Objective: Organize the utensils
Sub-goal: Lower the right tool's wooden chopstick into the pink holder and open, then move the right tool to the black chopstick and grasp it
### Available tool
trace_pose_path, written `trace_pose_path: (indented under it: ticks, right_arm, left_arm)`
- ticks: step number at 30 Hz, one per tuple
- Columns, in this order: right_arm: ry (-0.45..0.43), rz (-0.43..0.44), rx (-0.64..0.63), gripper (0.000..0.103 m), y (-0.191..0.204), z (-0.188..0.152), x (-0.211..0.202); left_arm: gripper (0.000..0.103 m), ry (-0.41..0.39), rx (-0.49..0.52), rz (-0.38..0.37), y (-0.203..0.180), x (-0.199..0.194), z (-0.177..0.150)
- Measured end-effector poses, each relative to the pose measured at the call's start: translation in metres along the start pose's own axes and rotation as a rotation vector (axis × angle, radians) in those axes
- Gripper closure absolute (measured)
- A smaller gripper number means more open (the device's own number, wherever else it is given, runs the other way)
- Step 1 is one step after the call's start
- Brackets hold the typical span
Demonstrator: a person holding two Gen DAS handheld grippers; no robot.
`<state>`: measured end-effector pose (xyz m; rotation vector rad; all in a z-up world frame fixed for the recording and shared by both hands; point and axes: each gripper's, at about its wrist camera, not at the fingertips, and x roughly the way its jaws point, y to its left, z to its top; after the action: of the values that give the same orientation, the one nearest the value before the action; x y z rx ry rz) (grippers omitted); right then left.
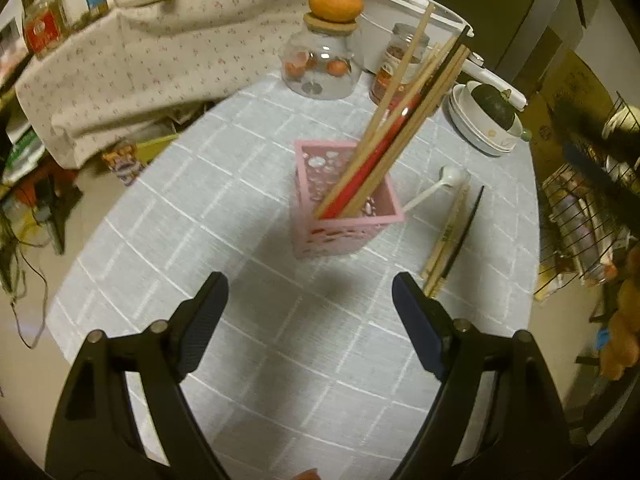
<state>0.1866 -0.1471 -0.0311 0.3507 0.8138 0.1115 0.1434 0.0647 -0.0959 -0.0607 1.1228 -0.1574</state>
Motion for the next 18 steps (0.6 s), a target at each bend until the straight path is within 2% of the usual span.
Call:
trace_pose_path:
  ticks: [4,13,18]
  right_arm:
    - [0.108,-0.108,0.011,0.034,-0.032,-0.010,0.022]
    - [0.246,-0.211,0.115,0.034,-0.097,-0.025,0.066]
    - [0.300,-0.267,0.089,0.038,-0.116,-0.029,0.092]
  left_arm:
    - [0.019,0.020,-0.004,-0.014,-0.009,0.005,-0.003]
    - [0.019,0.031,0.035,-0.006,-0.023,0.009,-0.004]
    - [0.019,0.034,0.058,-0.005,-0.027,0.011,-0.004]
